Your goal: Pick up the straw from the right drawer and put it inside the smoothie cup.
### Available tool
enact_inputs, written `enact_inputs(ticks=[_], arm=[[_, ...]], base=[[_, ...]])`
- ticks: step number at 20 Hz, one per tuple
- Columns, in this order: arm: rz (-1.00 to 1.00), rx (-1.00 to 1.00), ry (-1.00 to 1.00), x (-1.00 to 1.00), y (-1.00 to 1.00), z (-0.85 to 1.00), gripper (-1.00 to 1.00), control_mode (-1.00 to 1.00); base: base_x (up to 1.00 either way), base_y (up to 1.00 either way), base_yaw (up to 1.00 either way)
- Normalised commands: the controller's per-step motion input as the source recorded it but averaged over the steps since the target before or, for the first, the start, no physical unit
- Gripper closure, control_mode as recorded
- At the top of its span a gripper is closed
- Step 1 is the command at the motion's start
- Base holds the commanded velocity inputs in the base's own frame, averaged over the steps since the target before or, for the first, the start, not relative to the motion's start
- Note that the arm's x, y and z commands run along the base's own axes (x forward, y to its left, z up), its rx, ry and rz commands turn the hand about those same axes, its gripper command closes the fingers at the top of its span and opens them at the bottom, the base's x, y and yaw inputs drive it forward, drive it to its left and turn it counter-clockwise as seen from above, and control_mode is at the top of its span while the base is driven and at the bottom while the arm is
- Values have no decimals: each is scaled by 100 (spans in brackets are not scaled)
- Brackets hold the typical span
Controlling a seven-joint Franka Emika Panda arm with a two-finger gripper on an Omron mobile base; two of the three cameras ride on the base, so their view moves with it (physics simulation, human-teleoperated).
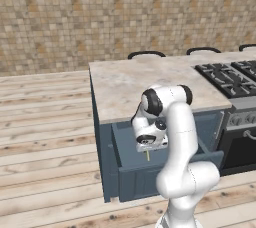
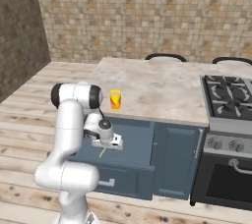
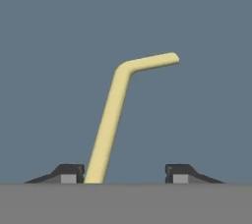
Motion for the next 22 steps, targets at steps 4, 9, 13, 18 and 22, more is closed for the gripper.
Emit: enact_inputs(ticks=[4, 9, 13, 18, 22], arm=[[-3, 0, 2, -83, -54, -26, 100, -100], [-5, 0, 0, -70, -71, -12, 100, -100], [0, 4, -12, -9, -43, 8, 100, -100], [0, 11, -34, -3, -32, 55, 100, -100], [3, 10, -44, -19, -17, 83, 100, -100]], base=[[0, 0, 0], [0, 0, 0], [0, 0, 0], [0, 0, 0], [0, 0, 0]])
